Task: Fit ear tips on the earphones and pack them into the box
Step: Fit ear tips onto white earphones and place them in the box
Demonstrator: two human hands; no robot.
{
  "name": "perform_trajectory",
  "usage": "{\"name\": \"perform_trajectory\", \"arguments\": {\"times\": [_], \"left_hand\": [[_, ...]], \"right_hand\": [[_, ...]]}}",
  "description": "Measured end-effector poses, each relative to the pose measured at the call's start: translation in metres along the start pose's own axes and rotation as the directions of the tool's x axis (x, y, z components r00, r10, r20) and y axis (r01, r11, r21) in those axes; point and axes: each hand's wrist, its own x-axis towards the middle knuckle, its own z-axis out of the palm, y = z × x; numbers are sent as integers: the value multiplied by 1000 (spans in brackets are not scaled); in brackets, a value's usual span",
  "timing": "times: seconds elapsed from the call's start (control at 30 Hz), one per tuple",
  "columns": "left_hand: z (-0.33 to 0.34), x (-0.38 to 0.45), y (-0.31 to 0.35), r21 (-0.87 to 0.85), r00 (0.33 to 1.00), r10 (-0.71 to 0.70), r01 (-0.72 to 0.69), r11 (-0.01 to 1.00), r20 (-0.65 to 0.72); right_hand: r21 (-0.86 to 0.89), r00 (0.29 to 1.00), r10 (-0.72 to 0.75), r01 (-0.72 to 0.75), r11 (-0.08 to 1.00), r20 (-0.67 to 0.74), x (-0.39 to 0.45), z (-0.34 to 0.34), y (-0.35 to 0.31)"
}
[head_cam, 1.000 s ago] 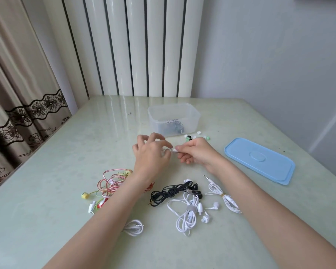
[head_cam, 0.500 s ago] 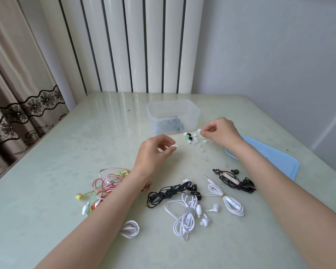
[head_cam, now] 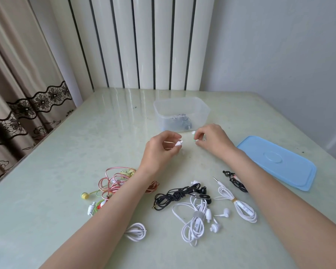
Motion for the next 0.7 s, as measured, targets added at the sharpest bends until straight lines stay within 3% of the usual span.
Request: {"name": "perform_trajectory", "arguments": {"times": [0.17, 0.27, 0.3, 0.4, 0.53, 0.7], "left_hand": [[-1, 3, 1, -124, 998, -63, 60, 990, -19], [-4, 5, 3, -195, 995, -99, 91, 977, -33], [-5, 6, 4, -215, 993, -111, 101, 971, -35], [-7, 8, 3, -240, 989, -145, 131, 962, -40], [-2, 3, -2, -215, 981, -187, 174, 961, -44], [-1, 4, 2, -191, 984, -178, 173, 966, -12]], "right_hand": [[38, 997, -5, 7, 999, -71, 4, -1, 4], [259, 987, 27, 15, 966, -157, 0, -11, -4], [423, 985, 69, 5, 906, -159, -4, -13, -11], [834, 993, 114, -43, 551, -24, -19, -7, -29], [949, 985, 153, -120, 290, 78, -33, 11, -35], [986, 983, 144, -133, 98, 118, -35, 10, -28]]}}
